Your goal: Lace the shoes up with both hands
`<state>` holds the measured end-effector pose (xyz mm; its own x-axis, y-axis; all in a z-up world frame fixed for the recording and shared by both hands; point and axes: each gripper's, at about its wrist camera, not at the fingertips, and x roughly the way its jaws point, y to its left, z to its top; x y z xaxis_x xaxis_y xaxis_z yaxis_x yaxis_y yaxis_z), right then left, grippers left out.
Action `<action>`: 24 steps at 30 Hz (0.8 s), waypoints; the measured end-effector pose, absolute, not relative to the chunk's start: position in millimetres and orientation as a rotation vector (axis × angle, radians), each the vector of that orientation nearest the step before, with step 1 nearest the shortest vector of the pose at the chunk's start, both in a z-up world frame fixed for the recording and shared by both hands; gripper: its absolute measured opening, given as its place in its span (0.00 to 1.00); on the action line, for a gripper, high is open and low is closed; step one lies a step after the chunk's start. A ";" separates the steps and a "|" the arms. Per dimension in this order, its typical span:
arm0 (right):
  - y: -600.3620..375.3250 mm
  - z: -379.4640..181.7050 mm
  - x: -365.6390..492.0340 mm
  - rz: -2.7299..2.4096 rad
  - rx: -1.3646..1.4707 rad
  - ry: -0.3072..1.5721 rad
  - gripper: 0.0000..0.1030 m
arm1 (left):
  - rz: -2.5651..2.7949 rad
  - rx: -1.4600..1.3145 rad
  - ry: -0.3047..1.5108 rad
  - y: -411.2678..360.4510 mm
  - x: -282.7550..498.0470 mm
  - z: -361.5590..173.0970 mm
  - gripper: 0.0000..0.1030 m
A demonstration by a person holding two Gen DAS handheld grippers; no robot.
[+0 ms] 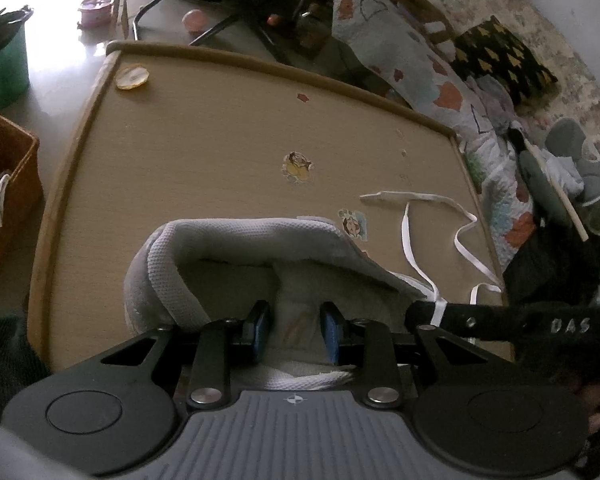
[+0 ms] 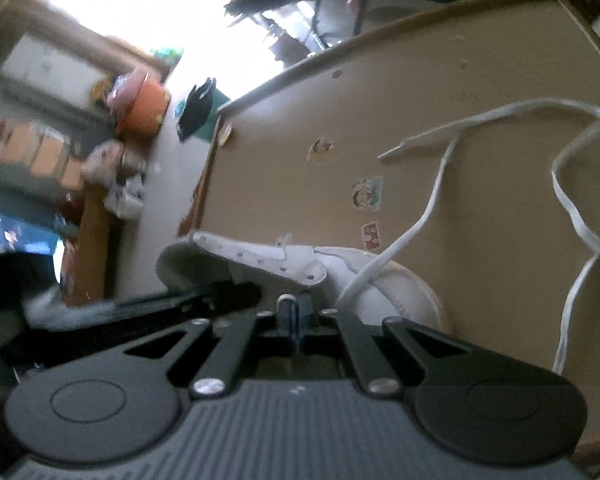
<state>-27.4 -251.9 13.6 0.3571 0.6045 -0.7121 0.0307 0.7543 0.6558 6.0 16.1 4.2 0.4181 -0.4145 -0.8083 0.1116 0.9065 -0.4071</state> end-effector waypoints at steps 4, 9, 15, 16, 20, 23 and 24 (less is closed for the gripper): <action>-250.6 9.3 -25.5 0.382 0.704 1.135 0.02 | -0.341 -0.303 1.096 15.7 5.7 4.8 0.31; -258.3 5.1 -27.0 0.333 0.809 1.102 0.02 | -0.342 -0.299 1.095 13.3 6.6 5.5 0.31; -266.6 -0.9 -34.1 0.262 0.932 1.051 0.02 | -0.339 -0.292 1.094 11.1 6.0 6.4 0.31; -268.1 -2.1 -34.7 0.253 0.948 1.045 0.02 | -0.338 -0.291 1.093 10.1 5.9 6.7 0.31; -270.9 -4.1 -34.9 0.226 0.996 1.021 0.02 | -0.336 -0.286 1.091 8.3 4.8 6.8 0.32; -280.4 1.8 -35.3 0.214 1.009 0.986 0.02 | -0.334 -0.281 1.089 7.2 4.1 7.0 0.32; -282.5 3.6 -34.5 0.211 1.009 0.979 0.02 | -0.334 -0.280 1.088 7.0 4.0 7.2 0.32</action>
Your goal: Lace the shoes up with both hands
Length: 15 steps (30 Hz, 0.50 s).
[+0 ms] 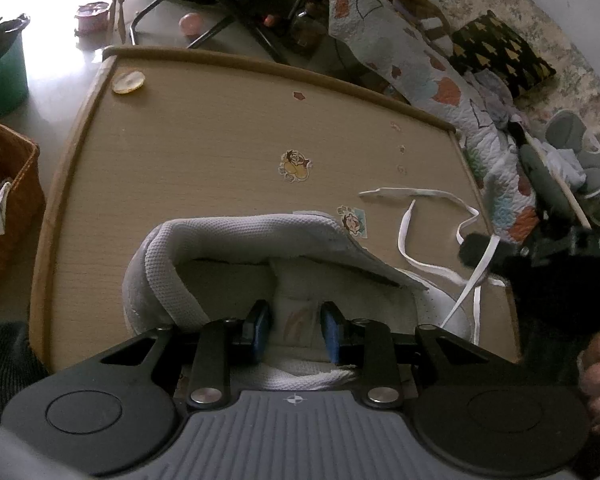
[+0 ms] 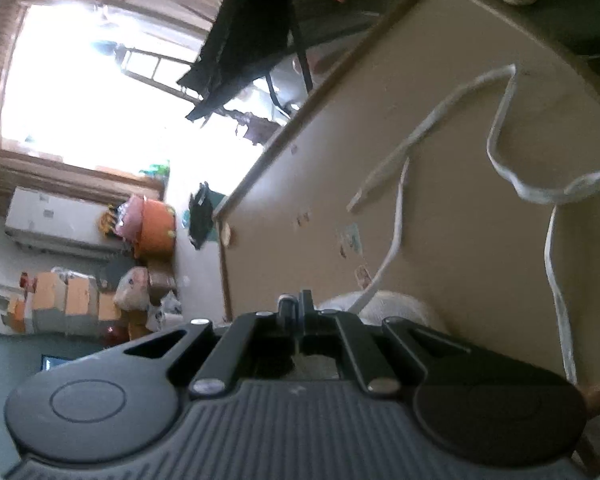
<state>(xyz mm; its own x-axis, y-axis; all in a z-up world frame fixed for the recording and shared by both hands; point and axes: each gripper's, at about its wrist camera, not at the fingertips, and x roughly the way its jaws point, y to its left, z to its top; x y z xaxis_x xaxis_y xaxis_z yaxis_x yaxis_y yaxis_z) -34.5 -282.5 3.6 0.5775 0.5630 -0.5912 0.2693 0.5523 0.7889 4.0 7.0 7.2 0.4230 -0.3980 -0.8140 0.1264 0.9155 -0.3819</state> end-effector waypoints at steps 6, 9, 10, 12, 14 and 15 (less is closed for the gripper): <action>-293.3 7.2 -32.5 0.196 1.027 0.953 0.02 | -0.333 -0.278 1.087 3.4 3.0 9.4 0.32; -298.7 10.0 -31.7 0.187 1.033 0.939 0.02 | -0.334 -0.279 1.087 4.8 3.1 9.1 0.32; -300.5 11.0 -31.8 0.186 1.034 0.934 0.02 | -0.334 -0.279 1.086 5.3 3.4 8.8 0.32; -303.7 12.6 -31.3 0.184 1.035 0.926 0.02 | -0.335 -0.278 1.086 5.5 3.6 8.4 0.32; -307.4 14.2 -31.3 0.178 1.037 0.919 0.02 | -0.336 -0.279 1.086 5.6 3.6 8.1 0.32; -308.6 14.8 -30.8 0.175 1.037 0.917 0.02 | -0.336 -0.279 1.086 6.0 3.7 7.6 0.32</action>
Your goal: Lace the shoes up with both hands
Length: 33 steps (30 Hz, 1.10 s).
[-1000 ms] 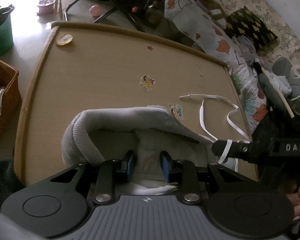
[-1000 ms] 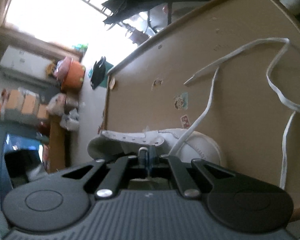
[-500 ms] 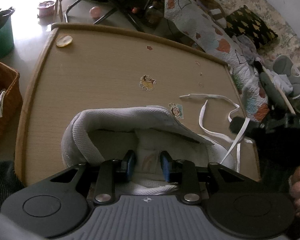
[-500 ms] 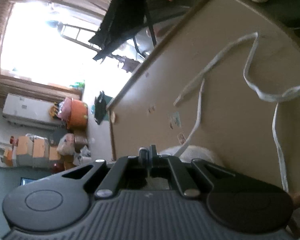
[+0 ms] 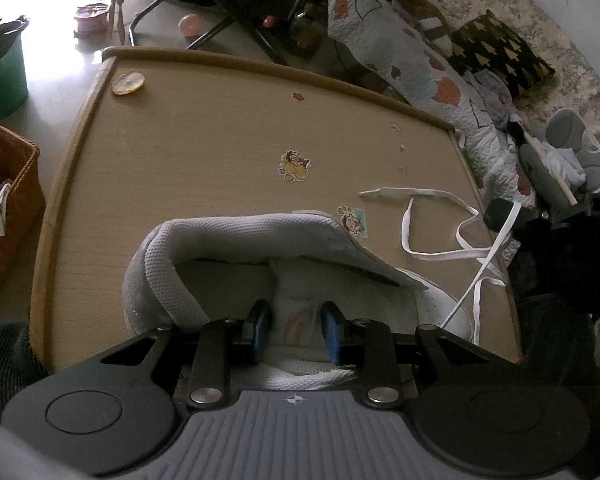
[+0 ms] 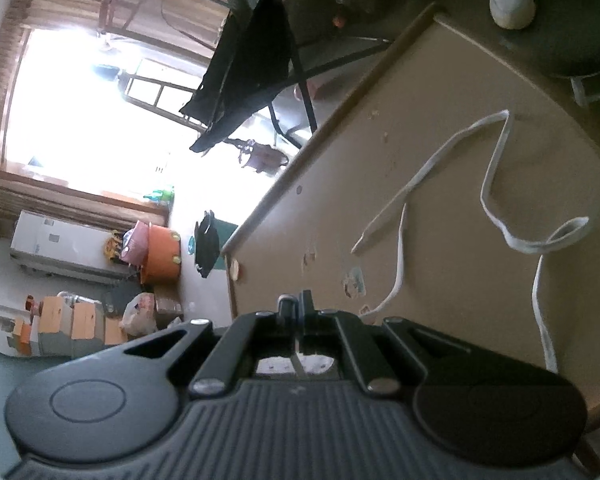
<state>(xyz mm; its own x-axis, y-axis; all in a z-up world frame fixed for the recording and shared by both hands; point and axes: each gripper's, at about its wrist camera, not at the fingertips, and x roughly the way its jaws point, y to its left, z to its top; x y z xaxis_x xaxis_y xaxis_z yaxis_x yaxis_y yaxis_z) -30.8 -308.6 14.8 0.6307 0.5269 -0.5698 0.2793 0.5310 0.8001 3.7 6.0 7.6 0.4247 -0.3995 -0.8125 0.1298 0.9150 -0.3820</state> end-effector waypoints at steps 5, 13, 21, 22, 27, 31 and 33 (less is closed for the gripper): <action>-314.4 19.7 -27.8 0.164 1.043 0.896 0.02 | -0.338 -0.279 1.085 6.4 4.1 7.2 0.32; -327.5 27.1 -23.2 0.141 1.031 0.870 0.02 | -0.342 -0.280 1.085 6.7 5.3 6.9 0.32; -340.5 35.9 -20.9 0.101 0.996 0.838 0.02 | -0.345 -0.280 1.085 6.7 6.3 6.6 0.32; -342.2 36.7 -20.3 0.096 0.991 0.838 0.02 | -0.345 -0.280 1.085 6.7 6.4 6.6 0.32; -350.5 40.3 -19.1 0.065 0.972 0.824 0.02 | -0.348 -0.278 1.084 6.3 6.1 6.5 0.32; -359.3 42.2 -19.3 0.039 0.963 0.811 0.02 | -0.349 -0.279 1.083 6.4 6.2 6.2 0.32; -362.4 42.2 -19.4 0.032 0.965 0.810 0.02 | -0.349 -0.279 1.084 6.2 6.3 6.0 0.32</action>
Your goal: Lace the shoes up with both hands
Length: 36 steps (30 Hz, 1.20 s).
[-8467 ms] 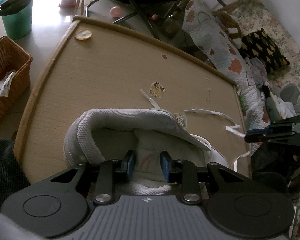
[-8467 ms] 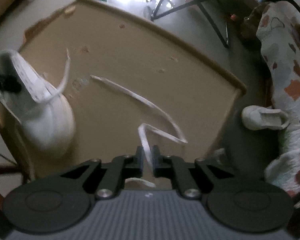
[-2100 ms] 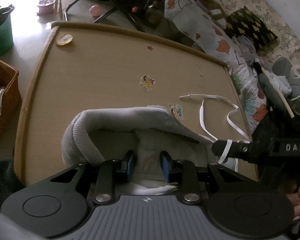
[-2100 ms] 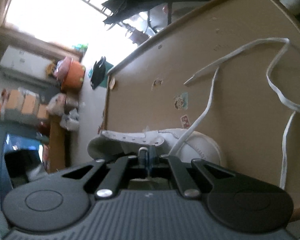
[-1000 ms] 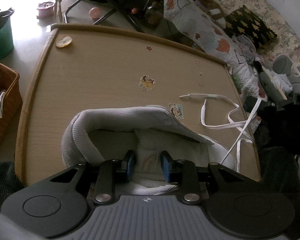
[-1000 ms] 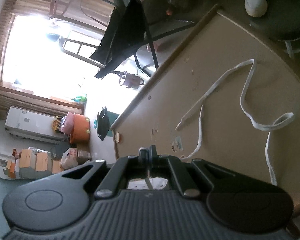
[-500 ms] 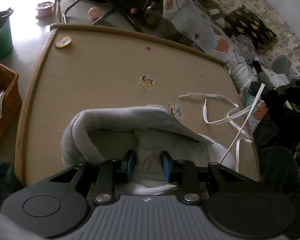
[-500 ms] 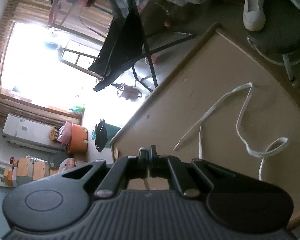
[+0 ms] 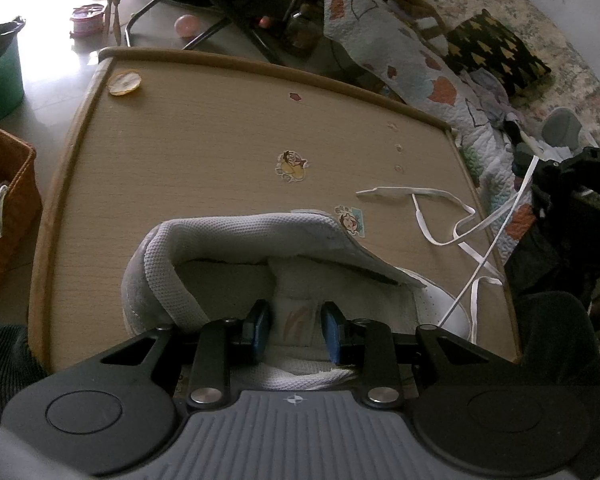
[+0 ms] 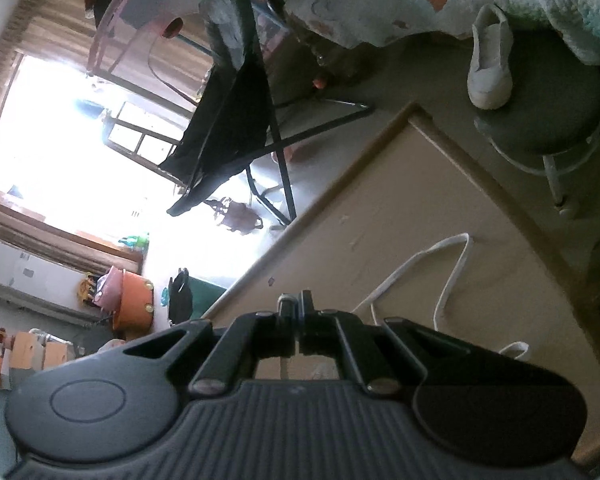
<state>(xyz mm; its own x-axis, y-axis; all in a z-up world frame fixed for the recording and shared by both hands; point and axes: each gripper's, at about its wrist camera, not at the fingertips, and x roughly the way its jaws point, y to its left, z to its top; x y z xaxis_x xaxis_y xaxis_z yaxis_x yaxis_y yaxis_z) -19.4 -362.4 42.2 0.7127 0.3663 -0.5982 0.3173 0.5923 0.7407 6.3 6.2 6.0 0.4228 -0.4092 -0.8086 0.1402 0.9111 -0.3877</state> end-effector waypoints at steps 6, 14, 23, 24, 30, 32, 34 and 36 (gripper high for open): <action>-372.4 42.1 -21.1 0.000 0.969 0.805 0.02 | -0.351 -0.278 1.082 6.4 6.1 5.7 0.32; -388.0 41.8 -21.1 0.003 1.000 0.831 0.02 | -0.354 -0.281 1.080 5.2 4.0 5.4 0.32; -403.5 54.7 -13.4 -0.017 0.967 0.801 0.02 | -0.358 -0.282 1.080 6.6 3.9 4.7 0.32; -404.8 56.0 -12.2 -0.017 0.966 0.798 0.02 | -0.358 -0.282 1.080 6.7 3.9 4.7 0.32; -409.8 60.6 -6.2 -0.018 0.965 0.771 0.02 | -0.361 -0.284 1.081 7.1 4.1 4.5 0.32; -408.5 61.8 -4.9 -0.011 0.942 0.772 0.02 | -0.361 -0.281 1.081 6.6 3.8 4.4 0.32; -404.7 61.8 -1.5 0.012 0.894 0.802 0.02 | -0.359 -0.277 1.082 6.2 4.5 4.9 0.32; -401.2 63.0 1.8 0.033 0.845 0.832 0.02 | -0.357 -0.274 1.083 5.2 4.7 5.3 0.32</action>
